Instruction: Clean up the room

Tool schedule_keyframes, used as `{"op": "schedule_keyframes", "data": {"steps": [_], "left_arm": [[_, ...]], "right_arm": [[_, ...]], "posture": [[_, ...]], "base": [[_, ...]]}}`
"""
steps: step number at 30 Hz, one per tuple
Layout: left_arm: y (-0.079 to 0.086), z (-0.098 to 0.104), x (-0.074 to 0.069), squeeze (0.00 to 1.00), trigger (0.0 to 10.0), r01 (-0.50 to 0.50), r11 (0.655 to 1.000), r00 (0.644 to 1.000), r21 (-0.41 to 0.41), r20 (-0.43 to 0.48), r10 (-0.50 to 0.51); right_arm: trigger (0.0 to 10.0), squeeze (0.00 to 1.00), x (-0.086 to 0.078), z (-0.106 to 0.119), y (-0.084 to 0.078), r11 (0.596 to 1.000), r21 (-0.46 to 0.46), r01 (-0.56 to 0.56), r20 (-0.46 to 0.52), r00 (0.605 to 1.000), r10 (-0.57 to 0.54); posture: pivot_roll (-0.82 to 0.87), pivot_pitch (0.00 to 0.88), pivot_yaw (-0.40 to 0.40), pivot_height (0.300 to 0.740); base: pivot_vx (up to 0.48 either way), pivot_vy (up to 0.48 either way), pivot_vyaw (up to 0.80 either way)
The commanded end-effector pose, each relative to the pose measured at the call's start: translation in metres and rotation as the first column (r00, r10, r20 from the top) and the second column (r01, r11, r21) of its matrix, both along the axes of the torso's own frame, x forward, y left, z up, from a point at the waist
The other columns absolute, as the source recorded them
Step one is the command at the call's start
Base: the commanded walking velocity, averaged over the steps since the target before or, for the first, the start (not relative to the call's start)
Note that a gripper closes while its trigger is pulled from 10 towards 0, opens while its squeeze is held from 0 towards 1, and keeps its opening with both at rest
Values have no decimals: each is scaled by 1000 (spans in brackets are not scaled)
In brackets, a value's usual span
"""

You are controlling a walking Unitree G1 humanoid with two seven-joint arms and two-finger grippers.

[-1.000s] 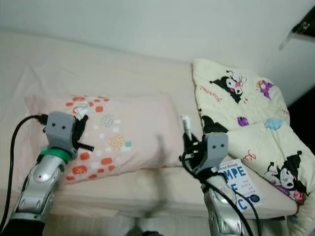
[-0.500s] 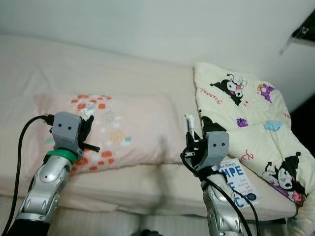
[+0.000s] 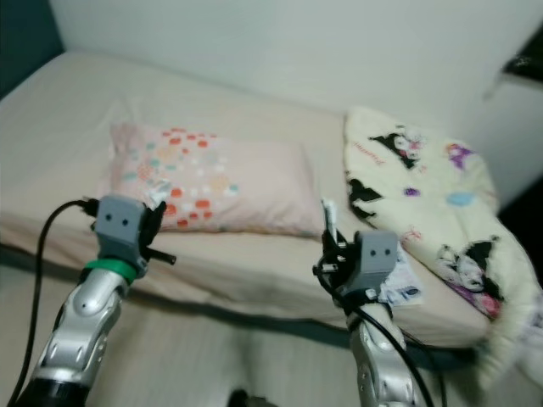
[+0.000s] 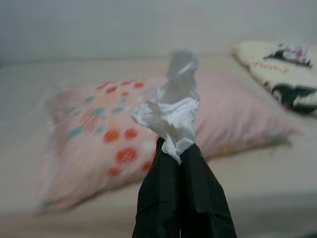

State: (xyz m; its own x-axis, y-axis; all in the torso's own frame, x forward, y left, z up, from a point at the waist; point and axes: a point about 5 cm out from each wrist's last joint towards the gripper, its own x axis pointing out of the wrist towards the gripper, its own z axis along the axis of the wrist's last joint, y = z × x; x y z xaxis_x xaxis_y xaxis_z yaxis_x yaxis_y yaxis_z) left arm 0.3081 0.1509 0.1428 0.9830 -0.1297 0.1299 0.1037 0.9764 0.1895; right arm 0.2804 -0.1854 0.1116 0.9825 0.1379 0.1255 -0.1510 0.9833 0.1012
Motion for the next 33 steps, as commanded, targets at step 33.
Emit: {"op": "schedule_keyframes", "data": {"steps": [33], "left_arm": [[1,-12,-1,0,10000,-2,999,998,41,-63,5]], "right_arm": [[10000,0,1,-4,1,1000,0,-27,-27,999,27]], "posture": [[-62,84,-65,740]], "base": [[0,0,772]]}}
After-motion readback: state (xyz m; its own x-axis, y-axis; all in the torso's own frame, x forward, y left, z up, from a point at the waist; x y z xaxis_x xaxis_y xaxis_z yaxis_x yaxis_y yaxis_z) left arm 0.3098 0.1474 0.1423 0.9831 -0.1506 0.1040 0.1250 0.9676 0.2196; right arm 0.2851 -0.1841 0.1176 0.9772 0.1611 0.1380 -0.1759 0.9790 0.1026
